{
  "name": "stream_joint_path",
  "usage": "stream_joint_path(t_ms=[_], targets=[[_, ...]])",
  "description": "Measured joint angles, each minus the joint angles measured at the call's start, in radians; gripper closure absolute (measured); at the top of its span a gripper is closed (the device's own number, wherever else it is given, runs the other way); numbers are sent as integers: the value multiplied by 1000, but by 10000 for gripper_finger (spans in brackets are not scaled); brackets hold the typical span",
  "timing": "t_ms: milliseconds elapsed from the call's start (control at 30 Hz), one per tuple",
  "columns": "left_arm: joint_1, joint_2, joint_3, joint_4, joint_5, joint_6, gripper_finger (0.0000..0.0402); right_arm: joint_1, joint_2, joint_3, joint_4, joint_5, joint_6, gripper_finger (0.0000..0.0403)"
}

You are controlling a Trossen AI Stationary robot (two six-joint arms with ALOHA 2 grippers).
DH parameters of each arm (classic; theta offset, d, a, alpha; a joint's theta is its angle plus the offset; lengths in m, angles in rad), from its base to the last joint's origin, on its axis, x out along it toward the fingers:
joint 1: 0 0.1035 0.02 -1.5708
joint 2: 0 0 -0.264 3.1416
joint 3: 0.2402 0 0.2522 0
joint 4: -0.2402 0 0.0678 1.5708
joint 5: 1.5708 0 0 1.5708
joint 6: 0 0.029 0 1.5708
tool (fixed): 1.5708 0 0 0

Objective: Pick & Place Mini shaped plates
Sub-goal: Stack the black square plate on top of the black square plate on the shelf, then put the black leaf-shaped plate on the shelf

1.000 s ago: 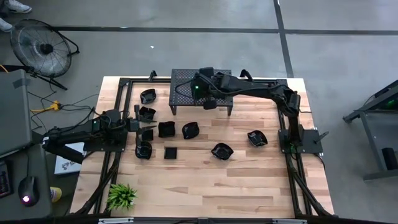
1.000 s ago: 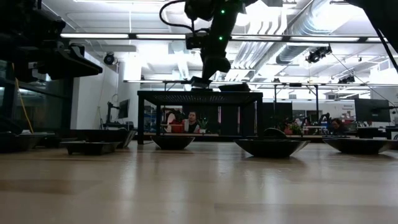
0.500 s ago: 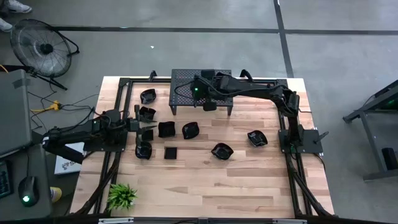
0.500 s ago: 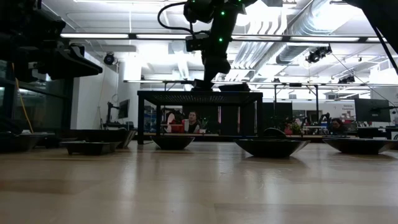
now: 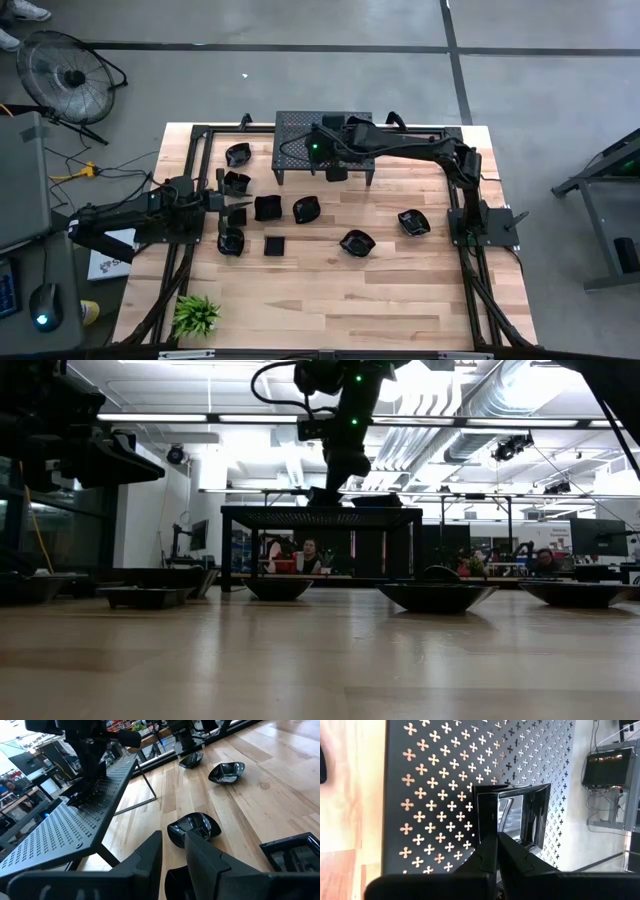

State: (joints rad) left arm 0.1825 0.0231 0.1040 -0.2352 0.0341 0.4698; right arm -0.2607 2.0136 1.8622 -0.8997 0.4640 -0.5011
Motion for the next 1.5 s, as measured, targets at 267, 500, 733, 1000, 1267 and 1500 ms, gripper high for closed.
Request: stream_joint_path(t_ms=[267, 500, 733, 1000, 1267, 1500], targets=[[0, 0, 0, 0, 0, 0, 321, 0, 0, 0, 2, -3, 0, 402], [0, 0, 0, 0, 0, 0, 321, 0, 0, 0, 4, -11, -3, 395], [0, 0, 0, 0, 0, 0, 321, 0, 0, 0, 6, -11, -1, 357], [0, 0, 0, 0, 0, 0, 321, 0, 0, 0, 6, -11, -1, 330], [0, 0, 0, 0, 0, 0, 321, 1, 0, 0, 6, -3, -1, 316], [0, 0, 0, 0, 0, 0, 321, 26, -22, 0, -26, 15, 4, 313]])
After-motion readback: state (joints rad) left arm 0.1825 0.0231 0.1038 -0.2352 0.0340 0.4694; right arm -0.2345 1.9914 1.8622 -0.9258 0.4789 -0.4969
